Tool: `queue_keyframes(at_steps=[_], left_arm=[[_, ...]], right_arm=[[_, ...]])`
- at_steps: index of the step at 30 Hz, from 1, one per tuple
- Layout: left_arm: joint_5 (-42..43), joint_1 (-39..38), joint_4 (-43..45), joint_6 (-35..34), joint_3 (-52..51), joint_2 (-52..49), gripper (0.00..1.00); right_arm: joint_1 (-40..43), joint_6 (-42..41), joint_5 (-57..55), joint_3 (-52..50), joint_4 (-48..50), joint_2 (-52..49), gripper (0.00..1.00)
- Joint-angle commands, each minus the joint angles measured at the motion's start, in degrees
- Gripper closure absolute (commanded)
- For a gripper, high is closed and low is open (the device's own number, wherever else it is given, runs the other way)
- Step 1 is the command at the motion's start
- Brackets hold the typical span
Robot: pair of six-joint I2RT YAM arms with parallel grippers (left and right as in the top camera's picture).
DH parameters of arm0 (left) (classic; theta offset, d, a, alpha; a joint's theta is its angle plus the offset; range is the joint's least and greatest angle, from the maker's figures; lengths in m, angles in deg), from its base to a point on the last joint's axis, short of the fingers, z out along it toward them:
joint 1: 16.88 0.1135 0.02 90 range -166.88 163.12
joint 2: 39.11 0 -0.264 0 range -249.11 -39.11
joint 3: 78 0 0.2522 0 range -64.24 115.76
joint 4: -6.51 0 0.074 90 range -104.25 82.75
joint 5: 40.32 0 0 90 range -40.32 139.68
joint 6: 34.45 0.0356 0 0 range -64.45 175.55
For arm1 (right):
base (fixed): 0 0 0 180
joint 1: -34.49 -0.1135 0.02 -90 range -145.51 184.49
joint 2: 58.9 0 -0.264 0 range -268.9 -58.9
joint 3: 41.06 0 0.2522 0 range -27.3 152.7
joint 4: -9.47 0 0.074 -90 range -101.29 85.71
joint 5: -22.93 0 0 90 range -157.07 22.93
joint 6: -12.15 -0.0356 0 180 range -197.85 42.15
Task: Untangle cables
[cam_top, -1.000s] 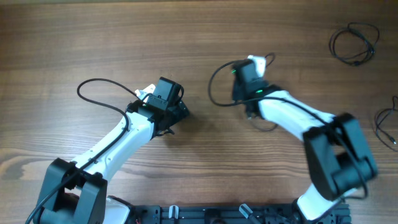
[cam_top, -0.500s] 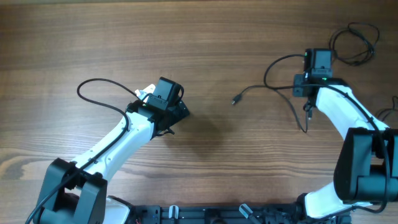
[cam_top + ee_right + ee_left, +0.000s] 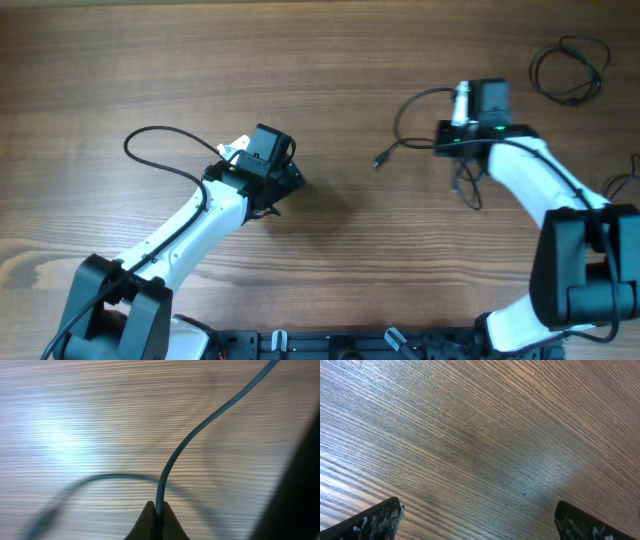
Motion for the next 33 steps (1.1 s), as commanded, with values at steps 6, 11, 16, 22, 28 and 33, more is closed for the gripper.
queue_keyframes(at_steps=[6,11,16,22,28,33], left_arm=[[-0.98,0.15,0.00,-0.48,0.26,0.52,0.00],[-0.98,0.15,0.00,-0.48,0.26,0.52,0.00],[-0.98,0.15,0.00,-0.48,0.26,0.52,0.00],[-0.98,0.15,0.00,-0.50,0.26,0.52,0.00],[-0.98,0.15,0.00,-0.48,0.26,0.50,0.00],[-0.98,0.15,0.00,-0.48,0.26,0.52,0.00]], right_arm=[[-14.21,-31.08,-11.50,-0.92,0.66,-0.26,0.94],[-20.50,-38.75,-16.79,-0.92,2.75,-5.14,0.88],[-23.26,-48.98,-21.99,-0.92,2.69,-10.71,0.50],[-23.28,-51.56,-23.19,-0.87,3.15,-11.26,0.28],[-23.39,-50.25,-19.67,-0.92,2.99,-11.32,0.76],[-24.22,-41.51,-21.77,-0.92,3.17,-12.39,0.96]])
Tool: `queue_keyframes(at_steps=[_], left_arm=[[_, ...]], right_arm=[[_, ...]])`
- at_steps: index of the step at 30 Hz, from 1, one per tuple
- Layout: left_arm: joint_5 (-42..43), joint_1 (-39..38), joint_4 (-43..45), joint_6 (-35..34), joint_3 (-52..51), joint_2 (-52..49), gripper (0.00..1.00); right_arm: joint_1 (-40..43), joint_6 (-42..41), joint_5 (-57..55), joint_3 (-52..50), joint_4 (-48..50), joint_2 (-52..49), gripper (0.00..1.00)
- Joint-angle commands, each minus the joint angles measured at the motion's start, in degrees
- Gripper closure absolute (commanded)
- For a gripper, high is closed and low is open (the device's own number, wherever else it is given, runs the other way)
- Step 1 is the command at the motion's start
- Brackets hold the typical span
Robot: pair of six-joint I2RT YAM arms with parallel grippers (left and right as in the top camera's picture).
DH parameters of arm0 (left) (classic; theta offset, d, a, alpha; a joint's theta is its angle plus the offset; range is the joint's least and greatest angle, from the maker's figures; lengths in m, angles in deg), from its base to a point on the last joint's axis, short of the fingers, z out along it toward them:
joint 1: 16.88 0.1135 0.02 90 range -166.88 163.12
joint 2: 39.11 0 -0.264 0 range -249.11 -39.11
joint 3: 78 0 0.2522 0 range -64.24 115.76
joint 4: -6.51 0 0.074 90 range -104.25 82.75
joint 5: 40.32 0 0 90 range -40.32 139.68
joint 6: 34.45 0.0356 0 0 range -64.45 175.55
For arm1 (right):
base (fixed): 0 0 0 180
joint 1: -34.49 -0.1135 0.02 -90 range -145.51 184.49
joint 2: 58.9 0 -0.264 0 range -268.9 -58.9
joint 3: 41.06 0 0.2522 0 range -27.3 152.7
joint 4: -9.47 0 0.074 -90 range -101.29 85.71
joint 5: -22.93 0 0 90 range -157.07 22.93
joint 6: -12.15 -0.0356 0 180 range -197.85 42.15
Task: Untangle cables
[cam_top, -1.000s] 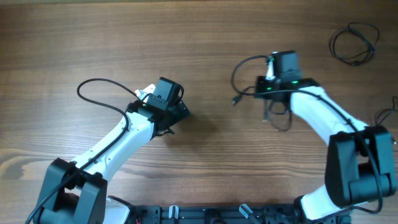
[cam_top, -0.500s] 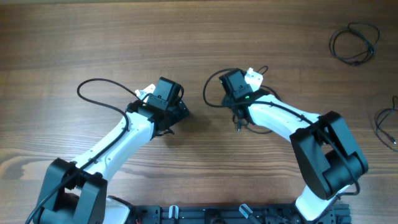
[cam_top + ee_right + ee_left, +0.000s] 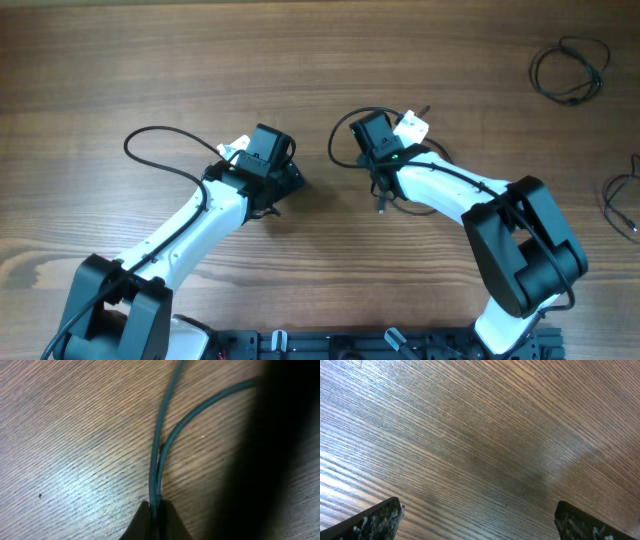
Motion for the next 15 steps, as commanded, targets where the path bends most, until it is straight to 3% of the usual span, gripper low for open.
queue_keyframes(at_steps=[1,8,15], left_arm=[[-0.98,0.15,0.00,-0.48,0.26,0.52,0.00],[-0.98,0.15,0.00,-0.48,0.26,0.52,0.00],[-0.98,0.15,0.00,-0.48,0.26,0.52,0.00]], right_arm=[[-0.17,7.63,-0.66,-1.22,-1.20,-3.65,0.95],[4.20,27.19,-1.46,-0.44,-1.40,-1.27,0.96],[18.32,46.10,-1.90,-0.44,-3.06,7.28,0.96]])
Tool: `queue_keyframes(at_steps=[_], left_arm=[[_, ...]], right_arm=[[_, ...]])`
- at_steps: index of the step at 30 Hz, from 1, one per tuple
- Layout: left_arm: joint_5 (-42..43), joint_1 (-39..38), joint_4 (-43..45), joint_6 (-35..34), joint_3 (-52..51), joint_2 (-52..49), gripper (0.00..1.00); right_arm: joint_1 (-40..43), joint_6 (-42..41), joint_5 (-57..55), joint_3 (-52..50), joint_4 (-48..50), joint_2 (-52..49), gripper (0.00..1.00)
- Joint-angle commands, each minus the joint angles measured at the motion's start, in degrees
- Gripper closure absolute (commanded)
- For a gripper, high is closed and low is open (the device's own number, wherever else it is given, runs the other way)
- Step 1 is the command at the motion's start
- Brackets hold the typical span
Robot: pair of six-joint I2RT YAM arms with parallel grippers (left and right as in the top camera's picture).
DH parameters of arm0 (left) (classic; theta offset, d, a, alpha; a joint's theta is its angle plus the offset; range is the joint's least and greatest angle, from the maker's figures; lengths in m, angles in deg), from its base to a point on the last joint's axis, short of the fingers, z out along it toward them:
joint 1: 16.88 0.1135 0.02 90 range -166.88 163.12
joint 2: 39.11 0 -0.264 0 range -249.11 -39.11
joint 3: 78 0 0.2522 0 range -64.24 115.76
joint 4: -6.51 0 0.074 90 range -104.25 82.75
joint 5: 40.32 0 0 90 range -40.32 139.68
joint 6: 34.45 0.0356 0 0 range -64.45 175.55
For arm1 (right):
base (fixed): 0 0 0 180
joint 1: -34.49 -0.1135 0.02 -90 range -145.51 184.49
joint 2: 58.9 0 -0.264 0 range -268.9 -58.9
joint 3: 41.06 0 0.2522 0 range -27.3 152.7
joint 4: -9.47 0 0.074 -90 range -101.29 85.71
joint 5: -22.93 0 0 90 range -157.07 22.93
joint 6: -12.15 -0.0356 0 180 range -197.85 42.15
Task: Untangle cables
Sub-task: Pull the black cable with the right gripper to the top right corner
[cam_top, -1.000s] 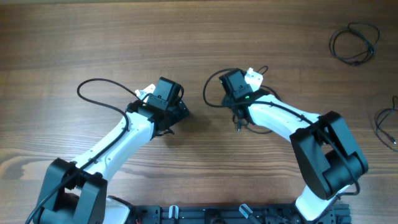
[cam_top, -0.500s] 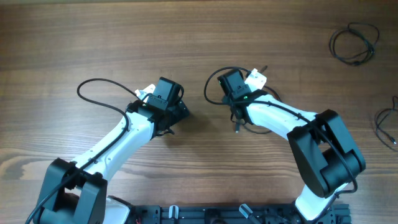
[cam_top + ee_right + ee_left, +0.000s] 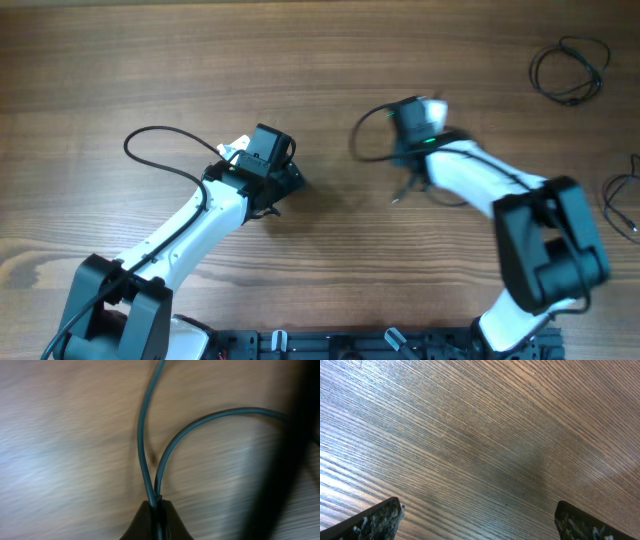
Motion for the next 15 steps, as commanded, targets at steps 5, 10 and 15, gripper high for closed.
queue_keyframes(at_steps=[5,10,15], left_arm=[[-1.01,0.15,0.00,-0.48,0.26,0.52,0.00],[-1.01,0.15,0.00,-0.48,0.26,0.52,0.00],[-1.01,0.15,0.00,-0.48,0.26,0.52,0.00]], right_arm=[[16.44,28.79,0.17,-0.46,2.49,3.74,0.95],[23.61,54.80,7.74,-0.52,3.76,2.62,0.96],[26.21,73.57,12.26,-0.52,4.87,2.23,0.96]])
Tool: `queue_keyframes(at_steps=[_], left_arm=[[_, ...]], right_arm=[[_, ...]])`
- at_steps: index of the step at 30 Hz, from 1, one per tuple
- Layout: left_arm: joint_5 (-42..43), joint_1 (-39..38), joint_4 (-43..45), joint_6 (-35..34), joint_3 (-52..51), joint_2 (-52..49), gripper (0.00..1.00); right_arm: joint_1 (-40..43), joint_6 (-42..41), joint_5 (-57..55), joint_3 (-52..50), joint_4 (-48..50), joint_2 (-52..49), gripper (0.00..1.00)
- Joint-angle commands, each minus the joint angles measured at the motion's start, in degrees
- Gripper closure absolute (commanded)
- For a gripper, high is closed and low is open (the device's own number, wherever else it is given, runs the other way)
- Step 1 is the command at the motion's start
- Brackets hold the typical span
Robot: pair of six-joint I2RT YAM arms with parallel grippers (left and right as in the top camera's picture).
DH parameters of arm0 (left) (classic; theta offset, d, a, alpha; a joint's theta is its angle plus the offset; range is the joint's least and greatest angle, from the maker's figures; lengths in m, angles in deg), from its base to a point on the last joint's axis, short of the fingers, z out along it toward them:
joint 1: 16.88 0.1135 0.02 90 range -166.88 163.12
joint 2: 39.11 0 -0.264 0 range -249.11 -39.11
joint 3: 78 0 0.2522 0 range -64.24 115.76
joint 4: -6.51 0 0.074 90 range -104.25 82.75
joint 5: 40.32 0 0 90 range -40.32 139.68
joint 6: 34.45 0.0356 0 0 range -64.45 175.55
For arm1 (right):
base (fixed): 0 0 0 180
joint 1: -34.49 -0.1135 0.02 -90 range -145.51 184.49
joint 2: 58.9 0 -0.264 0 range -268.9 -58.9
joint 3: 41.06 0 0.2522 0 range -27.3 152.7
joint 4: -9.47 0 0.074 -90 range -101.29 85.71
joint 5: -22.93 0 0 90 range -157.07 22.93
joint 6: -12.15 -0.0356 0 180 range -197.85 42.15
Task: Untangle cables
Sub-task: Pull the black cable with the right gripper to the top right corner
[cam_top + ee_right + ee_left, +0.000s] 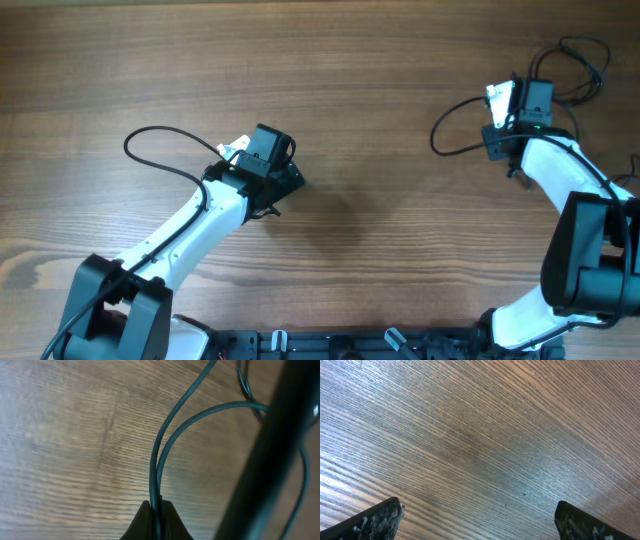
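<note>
My right gripper [156,508] is shut on a thin dark cable [161,455], two strands of it rising side by side from the closed jaws. Overhead, that gripper [519,112] is at the far right of the wooden table [380,50], and a loop of the cable [434,140] sticks out to its left. A coiled black cable [580,62] lies just beyond it at the top right. Left of centre, my left gripper [280,182] is open; its wrist view shows my left gripper [477,522] over bare wood with nothing between the fingers.
Another black cable [622,190] lies at the right edge of the table. A black lead [150,135] loops out from the left arm's wrist. The arm bases stand along the near edge.
My right gripper, still shut on the cable, has moved from near the table's centre to the far right, close to the coiled cable. The left arm has not moved.
My right gripper held the cable right of centre. Then it was at mid-table, close to my open left gripper. Half a second later it was farther right, and now it is at the far right with the cable still in it. The left arm stayed still throughout.
</note>
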Motion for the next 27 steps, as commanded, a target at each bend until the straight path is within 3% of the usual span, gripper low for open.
queue_keyframes(at_steps=[1,5,8,9,10,11,12,16,20,27], left_arm=[[-0.98,0.15,0.00,-0.50,0.26,0.52,0.00],[-0.98,0.15,0.00,-0.48,0.26,0.52,0.00],[-0.98,0.15,0.00,-0.48,0.26,0.52,0.00],[-0.98,0.15,0.00,-0.48,0.26,0.52,0.00],[-0.98,0.15,0.00,-0.48,0.26,0.52,0.00],[-0.98,0.15,0.00,-0.48,0.26,0.52,0.00],[-0.98,0.15,0.00,-0.48,0.26,0.52,0.00],[-0.98,0.15,0.00,-0.48,0.26,0.52,0.00],[-0.98,0.15,0.00,-0.48,0.26,0.52,0.00],[-0.98,0.15,0.00,-0.48,0.26,0.52,0.00]], right_arm=[[0.98,22.80,6.32,-0.26,0.39,-1.09,0.95],[1.16,25.79,10.03,-0.26,0.46,-1.53,0.95],[1.79,22.49,9.94,-0.28,0.42,-3.02,0.95],[1.99,20.50,9.94,-0.37,0.35,-3.58,0.90],[2.01,18.78,9.94,-0.57,0.02,-3.89,0.78],[1.99,17.68,10.19,-0.94,-0.31,-4.22,0.48],[1.99,16.92,10.69,-1.03,-0.57,-4.26,0.00],[1.75,7.30,13.77,-0.52,0.44,-2.95,0.00],[1.73,4.85,18.82,-0.31,0.59,1.36,0.00],[1.79,5.05,6.82,-0.20,0.44,14.53,0.00]])
